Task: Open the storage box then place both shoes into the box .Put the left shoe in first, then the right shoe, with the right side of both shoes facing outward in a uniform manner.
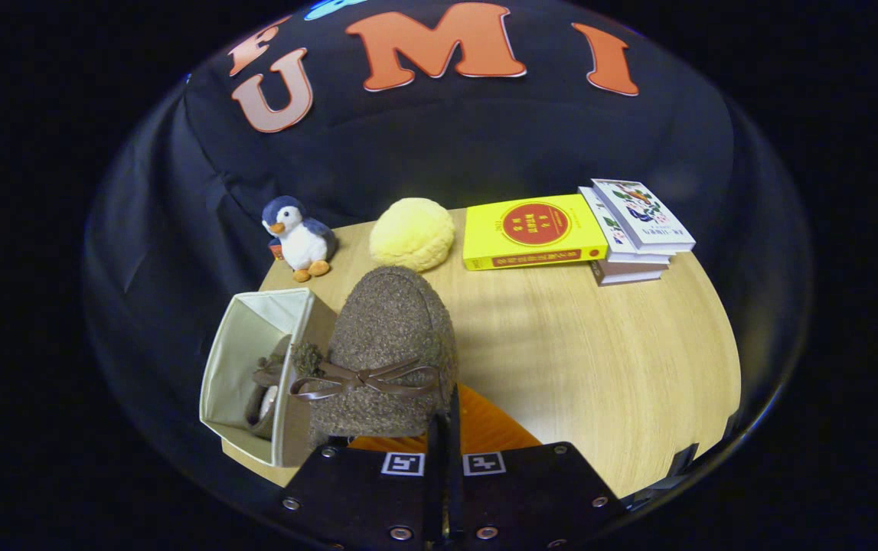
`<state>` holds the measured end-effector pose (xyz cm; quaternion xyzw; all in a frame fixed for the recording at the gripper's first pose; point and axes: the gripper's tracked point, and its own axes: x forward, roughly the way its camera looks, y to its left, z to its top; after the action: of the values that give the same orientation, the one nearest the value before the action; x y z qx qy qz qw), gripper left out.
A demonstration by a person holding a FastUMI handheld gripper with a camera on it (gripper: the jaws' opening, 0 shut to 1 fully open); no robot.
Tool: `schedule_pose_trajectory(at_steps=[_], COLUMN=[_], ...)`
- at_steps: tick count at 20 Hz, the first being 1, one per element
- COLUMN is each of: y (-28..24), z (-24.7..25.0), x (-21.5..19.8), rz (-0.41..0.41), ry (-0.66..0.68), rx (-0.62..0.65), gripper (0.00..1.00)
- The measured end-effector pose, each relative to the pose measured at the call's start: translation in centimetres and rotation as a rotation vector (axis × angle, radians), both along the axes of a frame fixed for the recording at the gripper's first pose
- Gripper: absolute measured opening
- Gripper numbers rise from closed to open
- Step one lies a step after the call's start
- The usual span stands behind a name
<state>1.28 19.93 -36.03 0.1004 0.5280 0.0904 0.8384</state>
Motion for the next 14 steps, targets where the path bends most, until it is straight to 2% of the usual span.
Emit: schedule_pose_trajectory(at_steps=[7,14], y=[9.0,15.0], z=[2.6,1.9], x=[1.4,1.3], rz=[0.067,0.111], ry=[-0.012,0.008], rx=[0.011,-0.004], gripper=[0.04,0.04])
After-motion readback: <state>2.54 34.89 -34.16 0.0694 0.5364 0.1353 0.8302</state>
